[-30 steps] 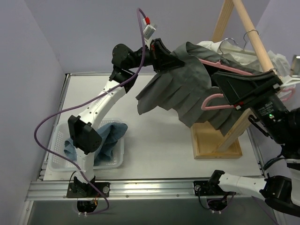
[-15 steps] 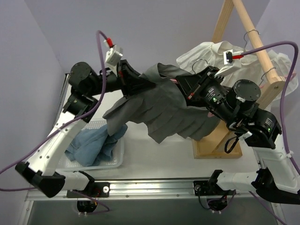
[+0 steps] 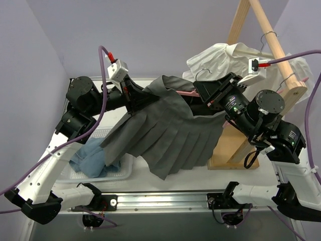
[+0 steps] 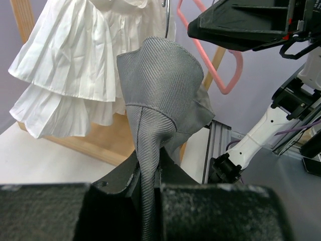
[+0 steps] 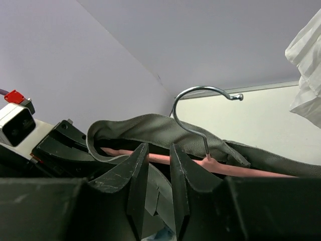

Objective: Remove the skirt from the hanger

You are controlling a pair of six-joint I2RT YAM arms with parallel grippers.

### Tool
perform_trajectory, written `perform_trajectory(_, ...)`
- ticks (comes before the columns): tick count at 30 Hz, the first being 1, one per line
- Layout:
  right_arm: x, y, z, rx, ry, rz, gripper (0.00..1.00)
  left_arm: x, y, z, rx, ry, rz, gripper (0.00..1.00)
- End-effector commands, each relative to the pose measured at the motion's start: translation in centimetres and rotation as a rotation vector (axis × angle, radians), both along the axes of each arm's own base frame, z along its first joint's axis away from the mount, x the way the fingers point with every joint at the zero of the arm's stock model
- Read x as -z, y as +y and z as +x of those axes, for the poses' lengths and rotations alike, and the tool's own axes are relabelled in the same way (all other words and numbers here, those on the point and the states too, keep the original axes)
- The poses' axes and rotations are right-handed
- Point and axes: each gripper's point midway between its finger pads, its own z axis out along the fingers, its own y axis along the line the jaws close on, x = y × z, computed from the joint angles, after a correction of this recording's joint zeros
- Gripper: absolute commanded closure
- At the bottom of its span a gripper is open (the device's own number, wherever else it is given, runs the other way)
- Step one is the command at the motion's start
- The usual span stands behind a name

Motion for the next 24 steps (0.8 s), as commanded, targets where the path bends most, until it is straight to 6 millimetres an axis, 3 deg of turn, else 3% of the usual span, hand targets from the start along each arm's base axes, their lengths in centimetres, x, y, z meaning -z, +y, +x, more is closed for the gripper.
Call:
perform_trajectory(1,-1.1,-0.2,0.2,0.018,-0.020,0.034,0.80,-3.2,1.1,-0.6,-0.057,-0.101,-0.061,0.98)
perform_trajectory(6,0.1,0.1,0.4,0.018,0.002,0.007,0.69,-3.7,1.1,-0.7,-0.050,-0.112,-0.072,0.98)
perform_trajectory(24,2.1,0.3,1.2,0.043,0.035,-0.053,0.68,-5.0,1.3,-1.6,-0.031,-0.133,-0.088,0.98)
